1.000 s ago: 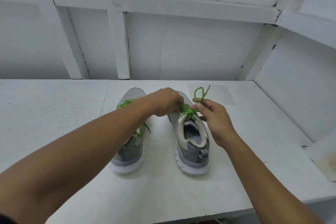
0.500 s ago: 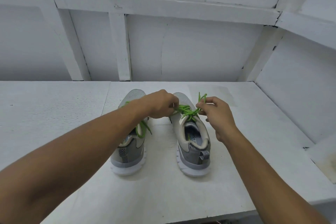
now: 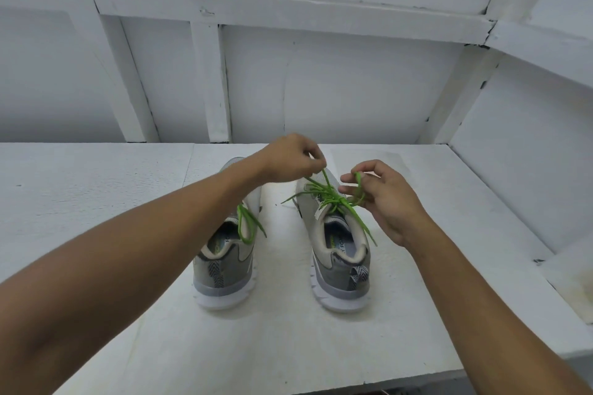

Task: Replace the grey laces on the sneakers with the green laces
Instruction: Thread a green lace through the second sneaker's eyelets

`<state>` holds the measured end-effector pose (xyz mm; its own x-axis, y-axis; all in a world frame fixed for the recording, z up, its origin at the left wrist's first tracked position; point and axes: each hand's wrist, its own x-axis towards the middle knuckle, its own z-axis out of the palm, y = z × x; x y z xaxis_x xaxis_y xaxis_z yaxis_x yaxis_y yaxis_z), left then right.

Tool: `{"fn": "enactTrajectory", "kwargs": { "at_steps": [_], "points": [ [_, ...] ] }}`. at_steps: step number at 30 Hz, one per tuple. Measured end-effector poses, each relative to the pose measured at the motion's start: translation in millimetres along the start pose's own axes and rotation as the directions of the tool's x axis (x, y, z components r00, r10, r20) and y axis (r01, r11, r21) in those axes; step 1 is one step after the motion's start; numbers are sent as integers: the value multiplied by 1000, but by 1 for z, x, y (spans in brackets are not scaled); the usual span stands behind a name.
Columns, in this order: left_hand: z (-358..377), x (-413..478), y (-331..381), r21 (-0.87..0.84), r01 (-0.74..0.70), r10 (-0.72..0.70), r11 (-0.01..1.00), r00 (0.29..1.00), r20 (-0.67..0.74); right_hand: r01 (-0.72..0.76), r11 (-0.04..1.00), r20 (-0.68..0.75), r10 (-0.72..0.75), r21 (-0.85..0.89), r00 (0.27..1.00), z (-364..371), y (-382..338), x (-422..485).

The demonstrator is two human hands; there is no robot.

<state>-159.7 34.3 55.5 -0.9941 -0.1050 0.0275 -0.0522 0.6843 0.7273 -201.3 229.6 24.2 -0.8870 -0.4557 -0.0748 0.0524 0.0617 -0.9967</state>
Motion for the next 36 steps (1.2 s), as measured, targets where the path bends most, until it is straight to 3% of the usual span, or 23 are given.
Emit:
{"fn": "enactTrajectory", "kwargs": {
  "at_steps": [2,3,5,7,9,15,23,26,28,31,36],
  "points": [
    [-5,-2,7,-313,87,-65,946,995,79,60,998,-1,-60,-30,998,4,-3,0],
    [-7,-4,10,-377,96,-56,921,992,115,111,990,-18,-113,-91,993,6,-5,0],
    [-4,-5,17,-289,67,-21,955,987,158,219,952,-60,-236,-213,970,10,-8,0],
    [3,-9,24,-128,19,5,992,983,186,288,930,-96,-316,-230,944,13,-13,-1],
    [8,-9,27,-137,11,15,990,982,188,308,928,-127,-338,-208,932,12,-15,-2],
    [8,-5,25,-184,16,1,983,996,94,235,968,-172,-247,-86,954,5,-3,-4],
    [1,2,22,-213,18,-6,977,998,56,176,971,-95,-193,-161,977,14,14,-10],
    [-8,5,22,-120,-12,19,993,998,64,131,985,-158,-148,-115,976,17,16,-10],
    [-18,7,25,53,-51,49,997,997,51,87,990,-226,-110,-109,968,17,17,-10],
    [-29,10,34,191,-117,115,975,993,20,78,976,-228,-124,-202,966,17,16,-8],
    [-25,16,50,108,-179,178,978,984,17,120,921,-139,-183,-372,973,18,8,-7]
  ]
}}
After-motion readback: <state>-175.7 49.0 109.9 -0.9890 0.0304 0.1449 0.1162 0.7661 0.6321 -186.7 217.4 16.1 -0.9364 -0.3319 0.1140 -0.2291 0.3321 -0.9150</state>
